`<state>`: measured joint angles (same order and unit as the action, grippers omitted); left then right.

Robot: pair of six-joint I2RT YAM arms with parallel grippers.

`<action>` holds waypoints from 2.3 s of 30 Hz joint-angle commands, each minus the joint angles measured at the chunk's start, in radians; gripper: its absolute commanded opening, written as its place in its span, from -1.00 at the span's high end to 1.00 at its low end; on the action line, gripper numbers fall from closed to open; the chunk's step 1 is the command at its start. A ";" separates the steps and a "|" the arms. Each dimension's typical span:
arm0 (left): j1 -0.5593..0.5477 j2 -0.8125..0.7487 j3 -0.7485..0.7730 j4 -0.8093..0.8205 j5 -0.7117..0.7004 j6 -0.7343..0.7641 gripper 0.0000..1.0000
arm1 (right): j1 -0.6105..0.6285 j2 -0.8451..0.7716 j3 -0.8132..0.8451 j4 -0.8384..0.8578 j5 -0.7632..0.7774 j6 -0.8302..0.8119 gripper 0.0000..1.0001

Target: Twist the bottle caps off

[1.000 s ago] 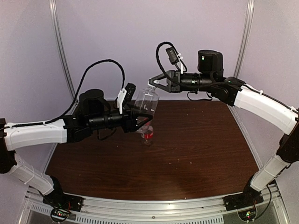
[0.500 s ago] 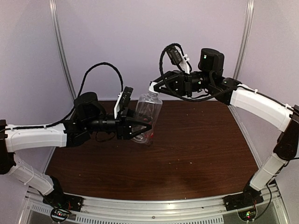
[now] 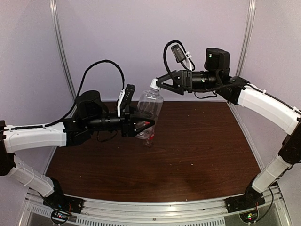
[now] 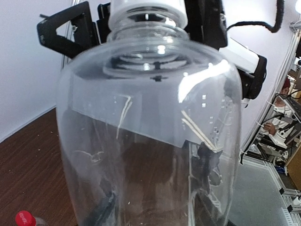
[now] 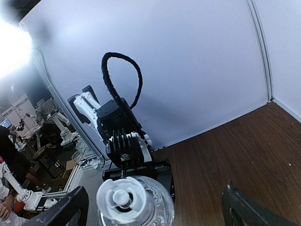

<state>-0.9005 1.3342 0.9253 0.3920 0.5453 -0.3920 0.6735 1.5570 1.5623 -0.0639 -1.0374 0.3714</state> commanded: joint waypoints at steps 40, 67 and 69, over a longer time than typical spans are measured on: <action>-0.005 0.045 0.094 -0.137 -0.298 0.068 0.07 | 0.103 0.008 0.051 -0.112 0.491 0.147 0.53; -0.004 0.017 -0.028 0.314 0.308 -0.118 0.07 | 0.007 0.063 -0.005 0.168 -0.370 -0.088 0.33; -0.004 0.017 -0.028 0.304 0.287 -0.110 0.08 | 0.003 0.046 -0.002 0.131 -0.317 -0.101 0.18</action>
<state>-0.8921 1.3586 0.8883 0.5331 0.7876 -0.5079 0.6884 1.6081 1.5654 0.0914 -1.3701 0.2703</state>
